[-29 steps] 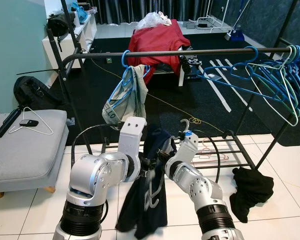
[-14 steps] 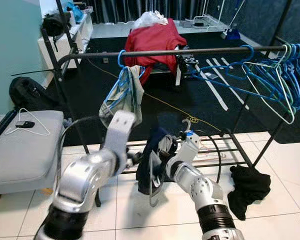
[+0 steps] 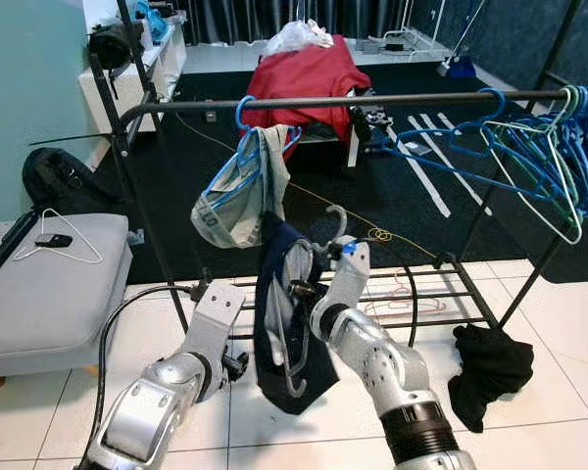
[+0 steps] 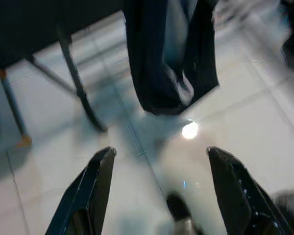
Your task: Hang hanger
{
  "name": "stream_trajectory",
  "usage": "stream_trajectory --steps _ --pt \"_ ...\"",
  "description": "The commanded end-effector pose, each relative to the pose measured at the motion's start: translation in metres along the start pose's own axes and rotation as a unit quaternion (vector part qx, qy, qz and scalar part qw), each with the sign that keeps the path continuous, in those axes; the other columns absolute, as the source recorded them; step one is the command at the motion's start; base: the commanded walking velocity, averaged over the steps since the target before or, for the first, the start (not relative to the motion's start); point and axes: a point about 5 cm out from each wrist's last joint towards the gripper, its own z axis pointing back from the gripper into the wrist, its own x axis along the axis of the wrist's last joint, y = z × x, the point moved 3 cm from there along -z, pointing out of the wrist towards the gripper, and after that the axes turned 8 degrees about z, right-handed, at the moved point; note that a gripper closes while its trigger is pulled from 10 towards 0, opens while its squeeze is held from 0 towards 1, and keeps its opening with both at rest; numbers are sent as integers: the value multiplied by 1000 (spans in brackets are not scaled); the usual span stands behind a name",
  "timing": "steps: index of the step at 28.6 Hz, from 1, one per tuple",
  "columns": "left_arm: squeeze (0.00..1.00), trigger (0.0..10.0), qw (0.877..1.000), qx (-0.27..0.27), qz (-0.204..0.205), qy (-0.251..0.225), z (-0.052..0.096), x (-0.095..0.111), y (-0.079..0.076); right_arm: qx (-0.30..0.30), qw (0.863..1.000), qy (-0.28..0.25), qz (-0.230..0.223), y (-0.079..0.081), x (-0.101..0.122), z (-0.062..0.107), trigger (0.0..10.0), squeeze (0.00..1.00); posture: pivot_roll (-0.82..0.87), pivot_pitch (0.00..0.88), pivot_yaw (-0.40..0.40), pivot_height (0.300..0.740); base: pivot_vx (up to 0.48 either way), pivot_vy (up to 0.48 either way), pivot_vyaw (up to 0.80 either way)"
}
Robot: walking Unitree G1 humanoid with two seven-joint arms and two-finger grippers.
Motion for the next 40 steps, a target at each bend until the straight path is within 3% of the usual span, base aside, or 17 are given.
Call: stream_trajectory --steps 1,3,10,11,12,13,20,21,24,25,26,27,29,30,32,34,40 --pt "0 10000 1000 7 -7 8 -1 -6 2 14 1000 -17 11 7 9 1 10000 0 69 105 14 740 0 0 0" --pt "0 10000 999 25 22 19 -8 -20 7 33 999 -8 34 9 10 7 10000 0 67 105 6 740 0 0 0" --pt "0 10000 994 85 65 9 -23 -31 21 50 998 -23 18 19 28 10 10000 0 59 108 -1 740 0 0 0" --pt "149 10000 992 84 90 -21 -26 -28 22 62 998 -33 10 25 35 9 10000 0 59 107 -5 740 0 0 0" --pt "149 10000 992 84 90 -21 -26 -28 22 62 998 -33 10 25 35 9 10000 0 59 107 -5 740 0 0 0" --pt "1000 10000 989 86 112 -44 -28 -26 24 72 997 -39 4 30 41 9 10000 0 56 109 -7 740 0 0 0" --pt "1000 10000 980 137 130 -65 -30 -33 41 99 994 -52 4 43 52 10 10000 0 57 110 -15 740 0 0 0" --pt "0 10000 977 138 149 -69 -32 -36 42 106 993 -54 5 47 55 11 10000 0 54 112 -16 740 0 0 0" --pt "0 10000 975 135 164 -72 -33 -38 41 110 992 -55 5 49 56 12 10000 0 54 112 -16 740 0 0 0" --pt "0 10000 972 81 200 -88 -35 -32 27 114 992 -55 5 52 57 12 10000 0 49 117 -19 740 0 0 0" --pt "0 10000 972 81 200 -88 -35 -32 27 114 992 -55 5 52 57 12 10000 0 49 117 -19 740 0 0 0" --pt "0 10000 970 13 215 -110 -36 -23 8 120 991 -54 5 56 58 12 10000 0 45 118 -21 740 0 0 0" --pt "0 10000 970 13 215 -110 -36 -23 8 120 991 -54 5 56 58 12 10000 0 45 118 -21 740 0 0 0" --pt "0 10000 969 -42 207 -126 -36 -16 -9 130 990 -51 9 60 57 12 10000 0 40 120 -19 740 0 0 0" --pt "0 10000 971 -71 179 -139 -39 -11 -20 143 989 -46 15 66 57 11 10000 0 37 120 -17 740 0 0 0" --pt "0 10000 976 -74 147 -141 -43 -11 -25 153 987 -41 20 69 57 11 10000 0 34 118 -20 740 0 0 0" --pt "0 10000 982 -46 119 -137 -49 -10 -19 162 986 -39 24 74 58 11 10000 0 31 122 -15 740 0 0 0"
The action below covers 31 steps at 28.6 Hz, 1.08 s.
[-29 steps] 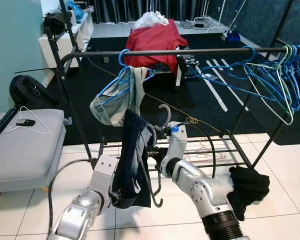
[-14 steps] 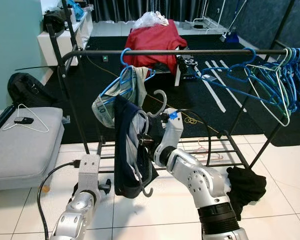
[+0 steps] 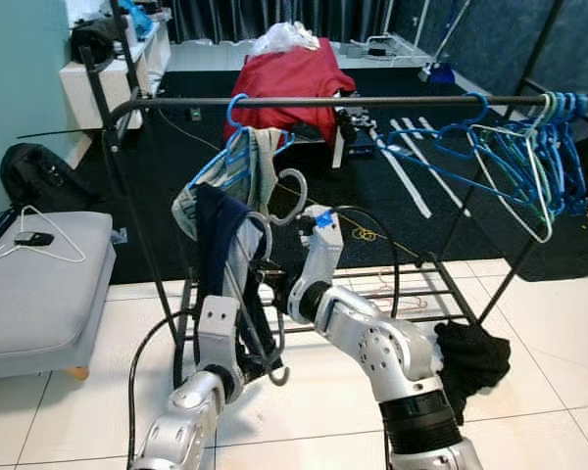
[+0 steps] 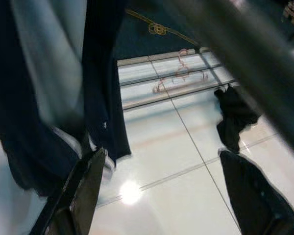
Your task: Hang hanger
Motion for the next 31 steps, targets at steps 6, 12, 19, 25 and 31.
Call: stream_trajectory --steps 6,12,19,25,31 --pt "0 10000 997 65 -31 -4 -1 -2 20 30 999 -27 2 16 18 -2 10000 0 30 122 -11 740 0 0 0" --pt "0 10000 990 127 -41 -36 1 5 40 36 999 -30 0 20 21 -2 10000 0 28 121 -10 740 0 0 0" --pt "0 10000 982 183 -34 -33 3 -1 64 45 998 -34 -2 24 25 -2 10000 0 26 117 -11 740 0 0 0" --pt "0 10000 979 206 1 -3 1 -15 70 48 998 -37 -6 27 27 -1 10000 0 20 113 -5 740 0 0 0" --pt "0 10000 982 188 29 1 -1 -19 65 49 998 -39 -8 27 28 -1 10000 0 15 112 -3 740 0 0 0"
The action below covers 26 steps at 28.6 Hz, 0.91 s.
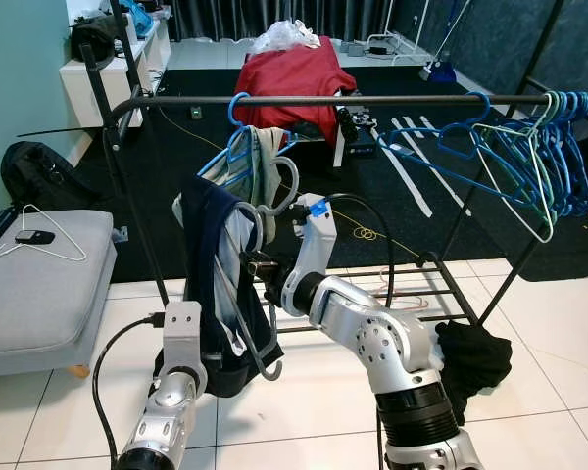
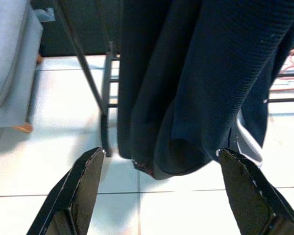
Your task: Hang hanger
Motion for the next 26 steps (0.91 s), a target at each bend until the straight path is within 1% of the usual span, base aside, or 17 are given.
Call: stream_trajectory --steps 1,3,5,7,8,9,11,14,15,16,17,19,21,22,23,24,26 --pt "0 10000 999 -17 39 11 0 -7 -8 33 999 -30 -2 19 16 -1 10000 0 12 111 -2 740 0 0 0" --pt "0 10000 995 -55 81 3 0 -3 -22 33 999 -29 -3 20 16 -1 10000 0 9 110 0 740 0 0 0" --pt "0 10000 995 -55 81 3 0 -3 -22 33 999 -29 -3 20 16 -1 10000 0 9 110 0 740 0 0 0" --pt "0 10000 991 -87 97 -6 -1 2 -35 34 999 -28 -4 20 15 -1 10000 0 9 111 0 740 0 0 0" --pt "0 10000 991 -87 97 -6 -1 2 -35 34 999 -28 -4 20 15 -1 10000 0 9 111 0 740 0 0 0" --pt "0 10000 990 -97 100 -8 -1 3 -39 34 999 -28 -5 20 15 -1 10000 0 9 111 0 740 0 0 0" --pt "0 10000 984 -138 116 -13 1 7 -51 34 999 -26 -5 20 14 -1 10000 0 11 116 0 740 0 0 0" --pt "0 10000 981 -151 120 -14 1 8 -55 34 999 -25 -6 21 13 -1 10000 0 11 116 0 740 0 0 0" --pt "0 10000 982 -156 103 -9 1 5 -57 34 999 -25 -6 21 13 -1 10000 0 12 120 -2 740 0 0 0" --pt "0 10000 982 -156 103 -9 1 5 -57 34 999 -25 -6 21 13 -1 10000 0 12 120 -2 740 0 0 0" --pt "0 10000 989 -136 64 -3 0 1 -52 35 999 -25 -6 21 13 -1 10000 0 10 121 -2 740 0 0 0" --pt "0 10000 989 -136 64 -3 0 1 -52 35 999 -25 -6 21 13 -1 10000 0 10 121 -2 740 0 0 0" --pt "0 10000 997 -80 1 -8 -4 -3 -36 37 999 -26 -5 23 15 -1 10000 0 6 123 -2 740 0 0 0" --pt "0 10000 997 -80 1 -8 -4 -3 -36 37 999 -26 -5 23 15 -1 10000 0 6 123 -2 740 0 0 0" --pt "0 10000 998 -62 -14 -11 -5 -3 -30 38 999 -27 -5 23 16 -1 10000 0 6 123 -2 740 0 0 0" --pt "0 10000 998 -50 -19 -14 -5 -3 -27 39 999 -28 -5 24 17 -1 10000 0 3 126 -5 740 0 0 0" --pt "0 10000 999 -44 -20 -15 -6 -3 -25 39 999 -28 -5 24 18 -1 10000 0 3 126 -5 740 0 0 0"
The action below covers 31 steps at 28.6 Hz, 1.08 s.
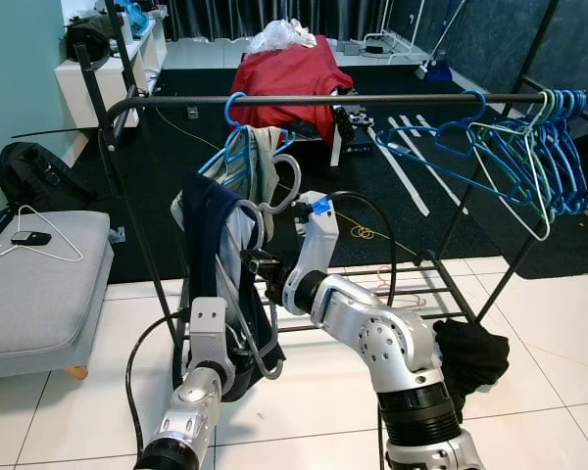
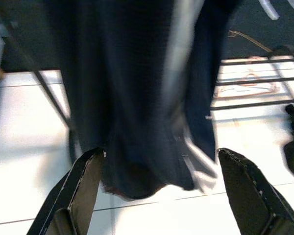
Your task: Hang hanger
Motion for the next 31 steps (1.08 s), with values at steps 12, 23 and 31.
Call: stream_trajectory --steps 12,23,31 --pt "0 0 1000 4 23 21 1 -13 -1 38 999 -29 -6 23 16 -3 10000 0 -1 131 -7 740 0 0 0" --pt "0 0 999 -18 34 25 2 -15 -3 33 999 -28 -7 20 14 -4 10000 0 3 131 -5 740 0 0 0" --pt "0 0 995 -100 -2 29 9 -9 1 17 999 -25 -9 14 10 -4 10000 0 10 131 0 740 0 0 0"
